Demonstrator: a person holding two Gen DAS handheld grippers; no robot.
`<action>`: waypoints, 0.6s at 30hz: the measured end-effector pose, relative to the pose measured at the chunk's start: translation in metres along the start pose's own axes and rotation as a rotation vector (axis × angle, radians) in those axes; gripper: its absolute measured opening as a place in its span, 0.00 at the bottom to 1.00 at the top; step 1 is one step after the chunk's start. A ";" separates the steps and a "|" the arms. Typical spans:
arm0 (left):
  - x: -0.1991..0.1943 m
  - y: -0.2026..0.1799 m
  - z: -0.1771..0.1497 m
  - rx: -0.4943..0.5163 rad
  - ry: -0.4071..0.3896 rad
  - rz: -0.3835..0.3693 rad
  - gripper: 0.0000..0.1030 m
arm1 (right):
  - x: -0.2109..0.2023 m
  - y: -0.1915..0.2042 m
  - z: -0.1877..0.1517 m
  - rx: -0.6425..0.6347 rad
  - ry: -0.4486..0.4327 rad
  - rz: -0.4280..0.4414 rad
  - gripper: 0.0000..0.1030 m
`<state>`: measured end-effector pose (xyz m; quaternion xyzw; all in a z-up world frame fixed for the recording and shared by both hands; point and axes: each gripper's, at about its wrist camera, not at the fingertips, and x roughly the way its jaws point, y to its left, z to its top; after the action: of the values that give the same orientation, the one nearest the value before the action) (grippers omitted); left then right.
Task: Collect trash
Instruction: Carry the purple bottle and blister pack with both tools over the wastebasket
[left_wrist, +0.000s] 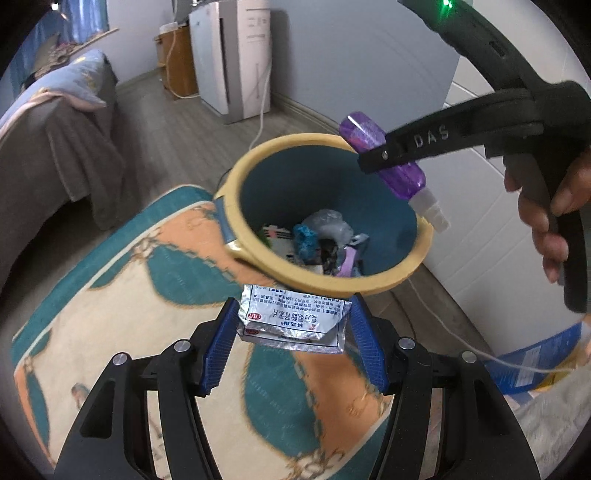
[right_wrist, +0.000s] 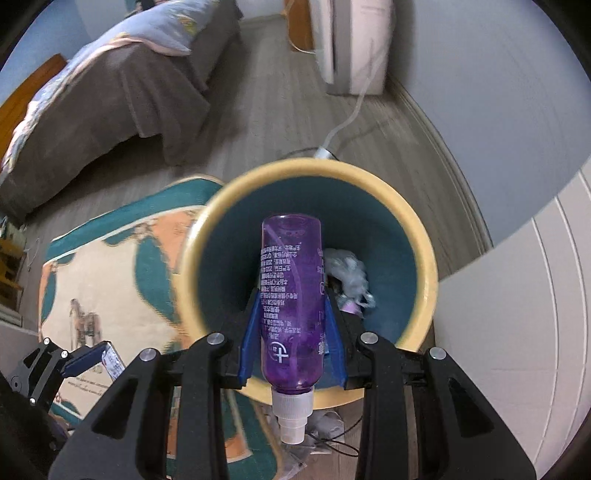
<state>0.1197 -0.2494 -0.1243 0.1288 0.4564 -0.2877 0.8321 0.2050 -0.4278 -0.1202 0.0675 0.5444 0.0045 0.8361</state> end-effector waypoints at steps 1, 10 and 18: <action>0.006 -0.003 0.004 0.006 0.006 -0.007 0.60 | 0.002 -0.005 0.000 0.020 0.005 -0.003 0.31; 0.043 -0.009 0.048 0.080 -0.019 0.056 0.60 | -0.002 -0.028 0.005 0.140 -0.039 0.000 0.31; 0.051 -0.008 0.065 0.059 -0.078 0.106 0.82 | 0.002 -0.028 0.007 0.171 -0.049 0.010 0.31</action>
<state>0.1805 -0.3053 -0.1304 0.1661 0.4074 -0.2614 0.8591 0.2106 -0.4565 -0.1219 0.1414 0.5216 -0.0391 0.8405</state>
